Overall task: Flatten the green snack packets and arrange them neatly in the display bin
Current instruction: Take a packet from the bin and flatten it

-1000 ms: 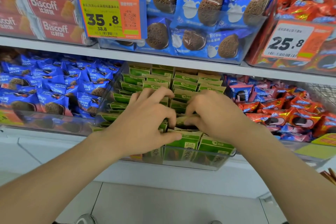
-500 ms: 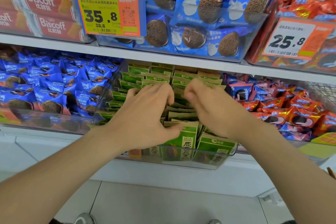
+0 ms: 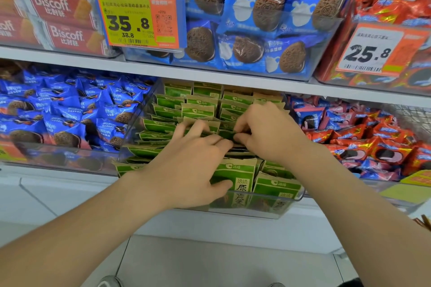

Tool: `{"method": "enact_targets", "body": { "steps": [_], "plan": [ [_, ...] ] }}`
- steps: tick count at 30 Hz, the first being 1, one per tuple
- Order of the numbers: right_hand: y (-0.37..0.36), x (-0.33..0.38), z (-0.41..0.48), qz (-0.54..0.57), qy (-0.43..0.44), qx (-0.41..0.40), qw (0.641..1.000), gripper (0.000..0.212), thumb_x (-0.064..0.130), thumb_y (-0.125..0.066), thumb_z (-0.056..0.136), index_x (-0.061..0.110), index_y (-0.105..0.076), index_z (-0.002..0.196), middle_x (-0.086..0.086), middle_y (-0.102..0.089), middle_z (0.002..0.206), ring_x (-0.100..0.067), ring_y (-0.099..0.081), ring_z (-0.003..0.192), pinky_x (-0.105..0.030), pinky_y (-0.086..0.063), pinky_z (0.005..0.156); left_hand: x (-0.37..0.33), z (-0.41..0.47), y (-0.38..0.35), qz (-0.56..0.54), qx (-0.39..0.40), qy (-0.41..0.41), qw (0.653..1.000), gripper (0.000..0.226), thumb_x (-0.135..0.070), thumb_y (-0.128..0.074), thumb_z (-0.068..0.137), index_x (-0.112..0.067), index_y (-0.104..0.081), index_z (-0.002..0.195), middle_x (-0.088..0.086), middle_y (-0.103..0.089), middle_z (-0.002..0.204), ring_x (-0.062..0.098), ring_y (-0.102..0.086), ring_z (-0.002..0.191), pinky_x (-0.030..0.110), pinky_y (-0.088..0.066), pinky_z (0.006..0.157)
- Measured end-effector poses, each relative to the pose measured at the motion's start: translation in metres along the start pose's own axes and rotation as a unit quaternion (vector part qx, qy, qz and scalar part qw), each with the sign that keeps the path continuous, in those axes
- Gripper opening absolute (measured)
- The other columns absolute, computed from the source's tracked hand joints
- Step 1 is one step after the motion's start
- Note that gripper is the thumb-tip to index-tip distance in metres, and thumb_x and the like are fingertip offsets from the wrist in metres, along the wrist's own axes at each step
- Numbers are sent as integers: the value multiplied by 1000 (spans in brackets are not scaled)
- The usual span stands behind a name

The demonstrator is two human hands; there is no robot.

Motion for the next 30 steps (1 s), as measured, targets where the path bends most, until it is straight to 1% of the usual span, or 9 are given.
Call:
{"method": "enact_targets", "body": {
  "steps": [3, 7, 14, 16, 18, 20, 23, 27, 30],
  "plan": [
    [2, -4, -3, -20, -20, -18, 999, 17, 17, -68, 95, 27, -78, 105, -3, -74, 95, -27, -68, 92, -42, -60, 76, 2, -3, -1, 6, -10, -8, 1000, 78, -72, -47, 92, -29, -42, 156, -14, -58, 142, 22, -34, 141, 53, -23, 124],
    [21, 2, -19, 7, 47, -74, 996, 6, 21, -57, 98, 19, -58, 104, 2, -60, 71, -24, -59, 65, -42, -51, 58, 1, -6, -3, 5, -34, -13, 999, 82, -71, -48, 92, -26, -39, 160, -11, -54, 149, 24, -35, 143, 54, -19, 126],
    [62, 0, -59, 48, 65, -373, 924, 8, 11, -64, 100, 8, -67, 106, -4, -69, 85, -22, -61, 68, -33, -53, 63, 12, -6, 17, -134, -52, -1, 990, 66, -60, -61, 95, -30, -52, 153, -14, -55, 146, 4, -44, 138, 43, -34, 125],
    [74, 3, -72, 76, 48, -464, 881, 10, 6, -62, 101, 2, -68, 109, -10, -70, 95, -17, -59, 78, -10, -42, 74, 21, -7, 27, -210, -90, 27, 973, 42, -40, -63, 100, -27, -66, 140, -15, -64, 135, -15, -58, 110, 19, -50, 104],
    [82, 6, -81, 109, 27, -516, 849, 13, 4, -59, 103, -3, -66, 113, -14, -69, 100, -14, -55, 83, -5, -35, 81, 29, -10, 38, -271, -177, 78, 943, 24, -23, -59, 105, -24, -75, 123, -16, -72, 114, -13, -64, 73, 8, -50, 68],
    [83, 11, -83, 139, 20, -530, 836, 15, 3, -57, 105, -3, -66, 116, -8, -66, 103, -18, -57, 87, -12, -38, 83, 33, -15, 46, -324, -293, 122, 891, 24, -23, -53, 109, -23, -76, 112, -11, -75, 93, 3, -64, 62, 18, -49, 56],
    [78, 24, -80, 182, 35, -502, 845, 16, 2, -57, 106, 2, -68, 117, 6, -60, 106, -27, -64, 94, -32, -49, 82, 16, -16, 58, -445, -369, 97, 810, 34, -38, -45, 111, -21, -74, 109, -4, -77, 95, 13, -72, 88, 39, -58, 81],
    [67, 41, -72, 285, 16, -422, 860, 18, 10, -55, 108, 11, -68, 120, 3, -69, 99, -14, -67, 92, -39, -55, 82, -19, -15, 67, -480, -347, 48, 804, 33, -29, -46, 115, -22, -63, 88, -8, -57, 65, 10, -51, 60, 31, -42, 62],
    [59, 39, -68, 504, -76, -385, 770, 17, 17, -53, 110, 15, -64, 123, 1, -64, 79, -7, -57, 71, -32, -50, 68, -14, -9, 55, -516, -337, 99, 781, 38, -27, -44, 115, -13, -67, 89, -6, -57, 65, 10, -51, 61, 34, -41, 62]
  ]
}}
Point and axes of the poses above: each hand's wrist, its own z-axis towards the middle knuckle, its own y-axis out of the back of the hand, x = y × z, the point moved 4 cm from there along z, towards the middle knuckle
